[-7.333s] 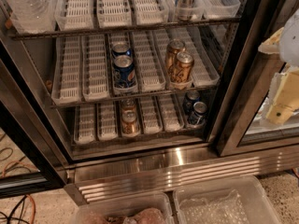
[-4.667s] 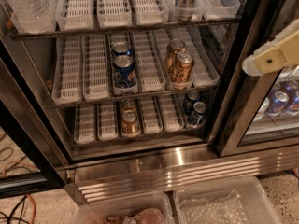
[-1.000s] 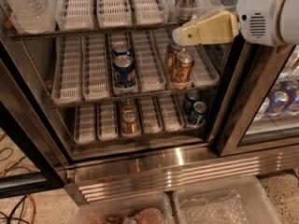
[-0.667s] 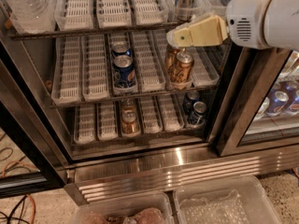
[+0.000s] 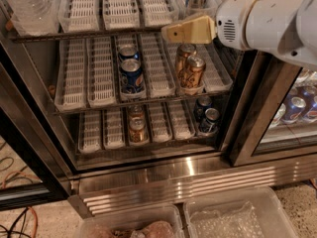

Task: Pick 7up can from top shelf of fridge

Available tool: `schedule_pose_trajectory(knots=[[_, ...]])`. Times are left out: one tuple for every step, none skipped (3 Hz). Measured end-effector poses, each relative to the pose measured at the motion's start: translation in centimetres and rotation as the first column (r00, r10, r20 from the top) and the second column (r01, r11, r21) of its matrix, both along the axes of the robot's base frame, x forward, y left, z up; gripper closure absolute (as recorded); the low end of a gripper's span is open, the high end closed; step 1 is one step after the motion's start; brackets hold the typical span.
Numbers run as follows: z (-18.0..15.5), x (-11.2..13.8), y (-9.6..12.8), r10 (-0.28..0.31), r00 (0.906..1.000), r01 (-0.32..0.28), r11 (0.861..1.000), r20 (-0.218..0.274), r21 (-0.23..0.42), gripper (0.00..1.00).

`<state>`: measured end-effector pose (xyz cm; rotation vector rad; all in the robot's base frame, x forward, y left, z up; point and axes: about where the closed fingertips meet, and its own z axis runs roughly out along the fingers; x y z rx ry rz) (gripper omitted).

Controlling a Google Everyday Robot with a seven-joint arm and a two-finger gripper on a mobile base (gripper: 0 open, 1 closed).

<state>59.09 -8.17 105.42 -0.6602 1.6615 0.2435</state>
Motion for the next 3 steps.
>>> schedule_pose_trajectory(knots=[[0.1, 0.1, 0.4, 0.012, 0.9999, -0.012, 1.000, 0.009, -0.010, 0.00], [0.7, 0.7, 1.9, 0.072, 0.9969, -0.071, 0.997, 0.033, -0.034, 0.00], [1.8, 1.8, 2.7, 0.125, 0.9897, -0.121, 0.990, 0.070, -0.066, 0.00]])
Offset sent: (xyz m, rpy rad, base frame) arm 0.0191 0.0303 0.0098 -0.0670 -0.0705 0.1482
